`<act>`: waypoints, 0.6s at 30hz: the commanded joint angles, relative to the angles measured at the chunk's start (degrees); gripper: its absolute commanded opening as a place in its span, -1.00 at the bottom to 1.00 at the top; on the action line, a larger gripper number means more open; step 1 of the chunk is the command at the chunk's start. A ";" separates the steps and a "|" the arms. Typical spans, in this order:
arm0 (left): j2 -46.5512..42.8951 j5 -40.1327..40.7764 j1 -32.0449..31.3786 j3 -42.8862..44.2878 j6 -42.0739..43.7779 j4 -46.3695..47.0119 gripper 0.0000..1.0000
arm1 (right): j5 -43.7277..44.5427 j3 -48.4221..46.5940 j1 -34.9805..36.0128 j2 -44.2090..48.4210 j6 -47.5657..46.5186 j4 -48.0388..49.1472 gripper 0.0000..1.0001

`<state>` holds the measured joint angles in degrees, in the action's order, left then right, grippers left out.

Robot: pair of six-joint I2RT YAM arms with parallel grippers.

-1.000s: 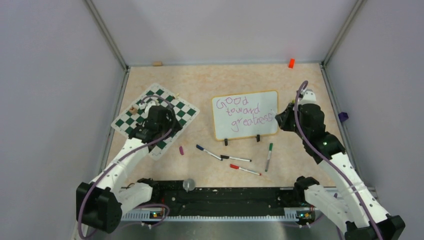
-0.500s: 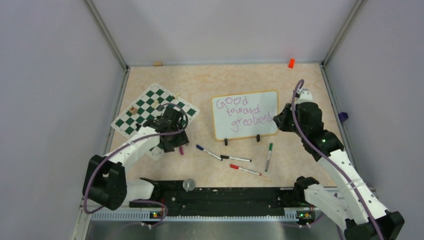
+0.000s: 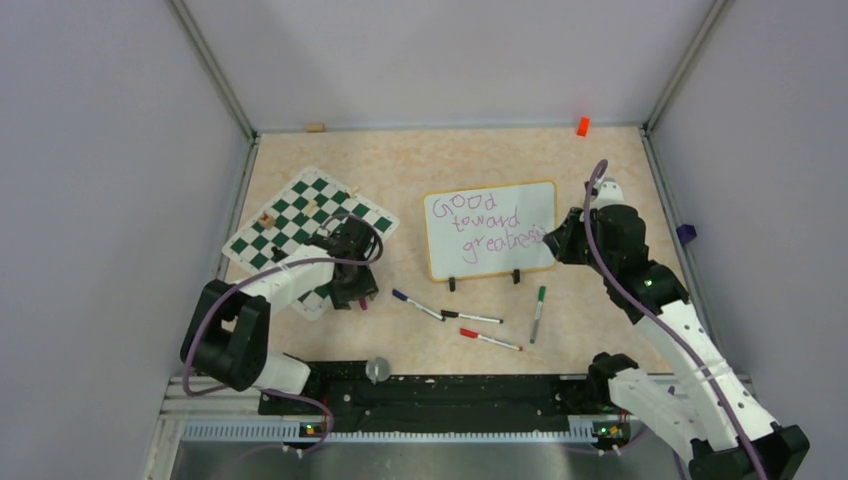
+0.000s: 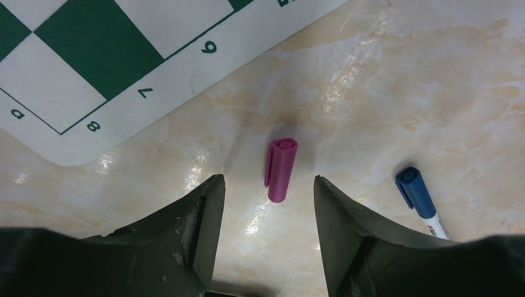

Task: Write a sentence on the whiteboard
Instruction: Pick up the pen cap from the center of the board.

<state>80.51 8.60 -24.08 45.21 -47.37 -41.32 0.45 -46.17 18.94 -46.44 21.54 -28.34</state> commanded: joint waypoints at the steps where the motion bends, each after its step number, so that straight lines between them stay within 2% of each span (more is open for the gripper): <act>1: 3.33 1.48 -0.48 2.16 -1.91 0.35 0.18 | -3.66 0.40 -0.47 2.49 -0.33 3.72 -1.00; 9: 5.02 3.68 -0.61 1.19 -4.44 2.50 -0.23 | -6.59 0.05 -0.52 2.80 -0.52 4.38 -1.00; 10: 4.93 3.92 -0.60 0.82 -4.75 2.73 -0.38 | -7.50 0.34 -0.42 3.30 -0.20 5.15 -1.00; 11: 4.84 3.94 -0.62 0.60 -5.02 3.09 -0.61 | -9.00 0.78 -0.42 3.89 0.14 6.15 -1.00; 12: 4.67 3.68 -0.62 0.09 -5.16 3.55 -0.95 | -10.82 1.21 -0.43 4.20 0.39 7.00 -1.00; 13: 4.58 2.74 -0.62 -0.02 -4.86 4.06 -1.00 | -12.48 1.64 -0.40 4.40 0.72 7.76 -1.00; 18: 0.28 -4.60 -0.68 2.34 -5.12 4.11 -1.00 | -20.22 5.79 2.25 4.18 3.22 14.50 -1.00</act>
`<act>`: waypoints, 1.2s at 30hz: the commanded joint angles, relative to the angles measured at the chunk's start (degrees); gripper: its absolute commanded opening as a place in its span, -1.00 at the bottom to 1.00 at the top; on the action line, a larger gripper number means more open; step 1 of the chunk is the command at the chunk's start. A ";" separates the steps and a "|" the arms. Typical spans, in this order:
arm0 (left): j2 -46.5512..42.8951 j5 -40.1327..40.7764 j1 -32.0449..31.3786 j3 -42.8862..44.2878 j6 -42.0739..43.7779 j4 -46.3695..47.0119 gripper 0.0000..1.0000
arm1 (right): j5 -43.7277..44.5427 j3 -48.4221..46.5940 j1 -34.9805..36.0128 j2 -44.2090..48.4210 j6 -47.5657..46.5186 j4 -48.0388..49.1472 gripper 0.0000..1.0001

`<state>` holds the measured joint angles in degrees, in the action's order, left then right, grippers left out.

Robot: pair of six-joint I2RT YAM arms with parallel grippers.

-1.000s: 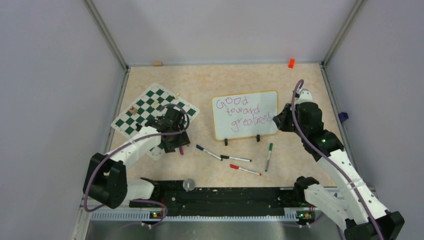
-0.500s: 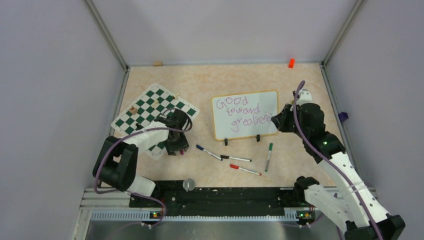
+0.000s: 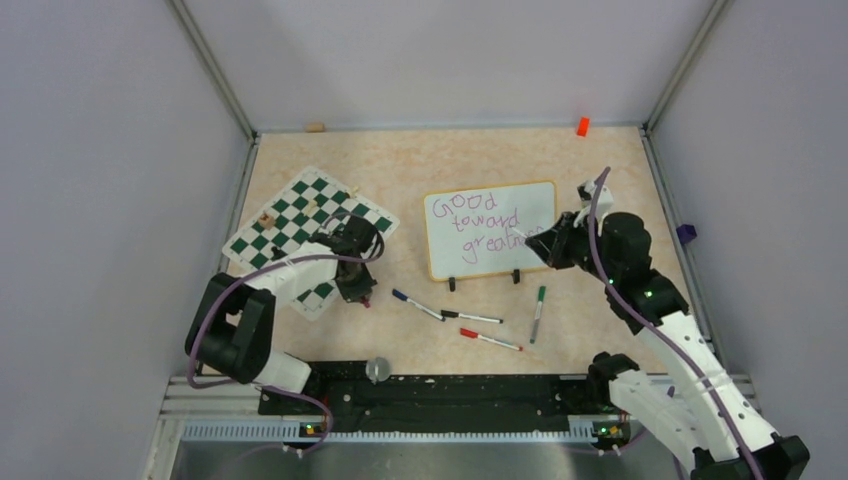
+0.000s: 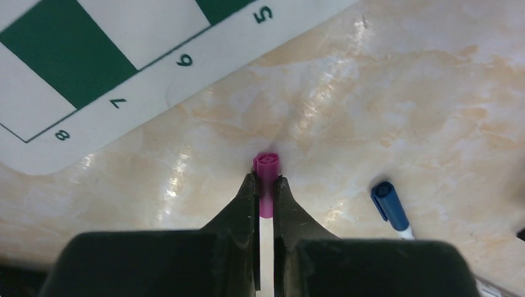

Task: Write a sentence on the whiteboard
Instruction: Pick up the pen cap from the center of the board, then insert the whiteboard marker without the cap into the pen cap.

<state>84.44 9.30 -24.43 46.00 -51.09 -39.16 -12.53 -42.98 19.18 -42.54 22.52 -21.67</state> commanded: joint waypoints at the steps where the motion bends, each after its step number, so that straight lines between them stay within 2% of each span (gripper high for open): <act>1: -5.61 -6.26 -0.30 2.20 -2.39 1.83 -1.00 | -7.23 3.83 3.41 0.38 2.79 9.77 -1.00; 10: -20.88 -13.13 -0.27 6.26 -16.27 5.03 -1.00 | 5.47 9.70 24.88 -4.79 2.54 26.85 -1.00; 18: -20.68 -21.63 -0.25 5.55 -26.76 6.68 -1.00 | 17.57 9.44 37.58 -11.01 -3.88 35.91 -1.00; 23: -20.83 -25.77 -0.26 3.49 -30.83 12.66 -1.00 | 20.43 7.02 40.47 -15.54 -7.22 36.32 -1.00; 36: -22.84 -24.58 -0.27 2.77 -31.63 11.60 -1.00 | 18.95 4.08 41.80 -19.49 -10.25 38.81 -1.00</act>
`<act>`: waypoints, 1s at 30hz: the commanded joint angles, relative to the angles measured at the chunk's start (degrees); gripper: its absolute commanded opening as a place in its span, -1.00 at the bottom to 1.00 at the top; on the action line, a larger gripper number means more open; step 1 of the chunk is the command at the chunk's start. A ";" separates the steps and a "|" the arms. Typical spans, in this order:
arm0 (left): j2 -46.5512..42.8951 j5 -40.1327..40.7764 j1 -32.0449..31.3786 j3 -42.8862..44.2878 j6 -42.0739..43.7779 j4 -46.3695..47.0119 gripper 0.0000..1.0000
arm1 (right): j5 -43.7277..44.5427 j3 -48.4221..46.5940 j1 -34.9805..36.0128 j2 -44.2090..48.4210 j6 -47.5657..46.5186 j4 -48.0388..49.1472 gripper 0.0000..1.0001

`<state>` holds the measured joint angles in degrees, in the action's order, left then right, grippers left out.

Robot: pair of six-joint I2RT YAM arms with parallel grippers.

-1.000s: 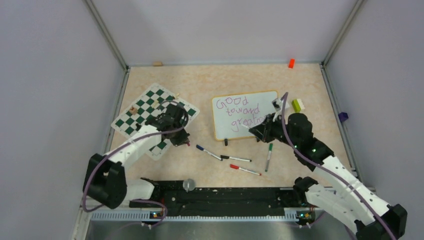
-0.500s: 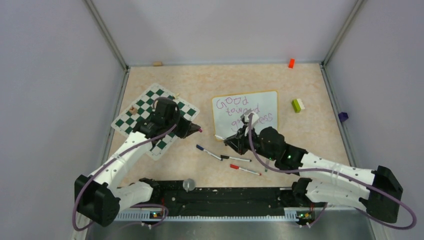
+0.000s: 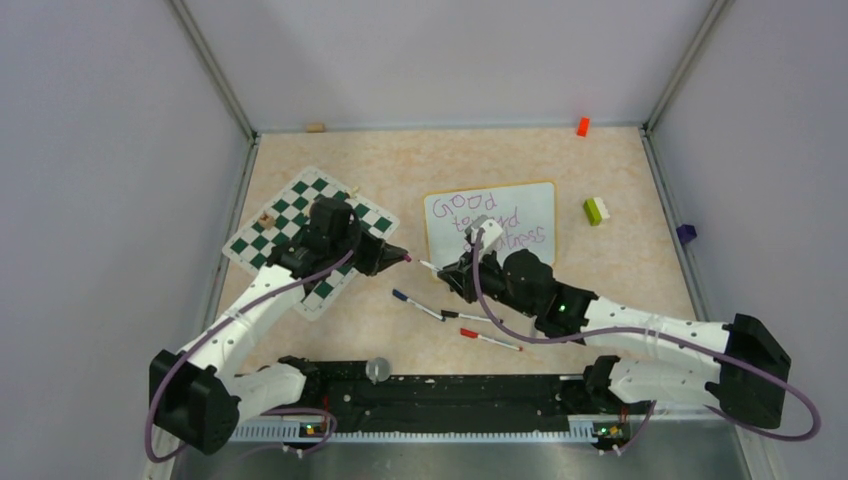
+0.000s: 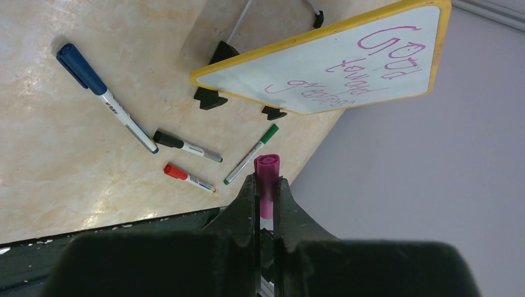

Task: Write a sentence on the whiteboard
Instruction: Insert the whiteboard marker without the cap into the pen cap.

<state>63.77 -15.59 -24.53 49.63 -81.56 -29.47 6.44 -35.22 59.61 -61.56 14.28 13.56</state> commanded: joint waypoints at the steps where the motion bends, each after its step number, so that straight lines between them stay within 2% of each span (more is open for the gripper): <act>1: -2.25 0.30 -0.15 -0.91 -1.21 1.89 -1.00 | -0.26 -3.83 1.47 -0.61 -2.13 3.65 -1.00; 30: -0.91 -1.54 -0.16 -1.26 -1.07 3.46 -1.00 | -0.19 -4.65 1.98 -3.96 -1.70 4.98 -1.00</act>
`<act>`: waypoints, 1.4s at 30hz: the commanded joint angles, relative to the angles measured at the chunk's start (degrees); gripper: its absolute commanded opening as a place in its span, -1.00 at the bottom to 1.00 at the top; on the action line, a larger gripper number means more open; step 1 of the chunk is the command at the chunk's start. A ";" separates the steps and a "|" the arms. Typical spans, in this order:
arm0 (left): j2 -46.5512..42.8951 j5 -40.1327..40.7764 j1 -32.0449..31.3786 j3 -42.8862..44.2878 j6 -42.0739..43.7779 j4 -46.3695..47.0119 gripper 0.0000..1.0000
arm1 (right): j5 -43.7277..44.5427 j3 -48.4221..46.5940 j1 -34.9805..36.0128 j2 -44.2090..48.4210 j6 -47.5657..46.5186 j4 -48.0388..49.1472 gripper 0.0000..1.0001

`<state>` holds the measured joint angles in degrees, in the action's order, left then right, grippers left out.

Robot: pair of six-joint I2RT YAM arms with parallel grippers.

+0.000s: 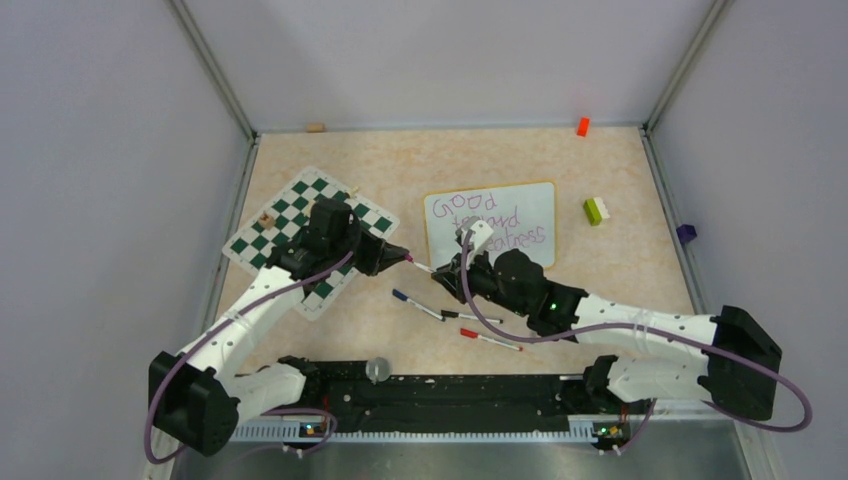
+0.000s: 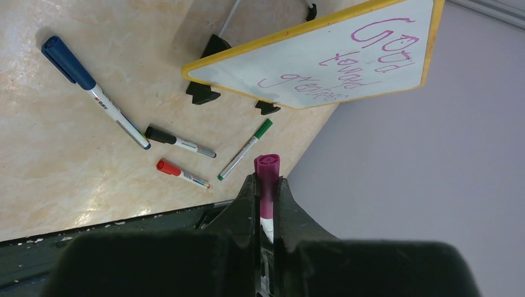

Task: Write a sentence on the whiteboard
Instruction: Insert the whiteboard marker without the cap into the pen cap.

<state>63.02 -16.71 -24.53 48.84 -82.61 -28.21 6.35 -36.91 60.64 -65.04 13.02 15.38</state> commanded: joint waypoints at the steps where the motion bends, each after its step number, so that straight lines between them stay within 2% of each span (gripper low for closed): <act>1: -0.18 -0.33 -0.15 -0.54 -0.01 2.19 -1.00 | -0.19 -2.92 0.93 -0.47 -0.31 3.19 -1.00; 15: -0.10 0.34 -0.18 -1.46 -0.20 2.53 -1.00 | -0.17 -2.41 0.96 1.92 -0.76 1.58 -1.00; 42: -0.07 -0.55 -1.17 -2.10 -1.45 4.68 -1.00 | -0.26 -3.22 0.93 -0.85 -0.46 3.25 -1.00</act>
<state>63.16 -16.91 -25.34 46.35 -83.26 -26.46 6.24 -36.93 60.64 -65.32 13.02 15.77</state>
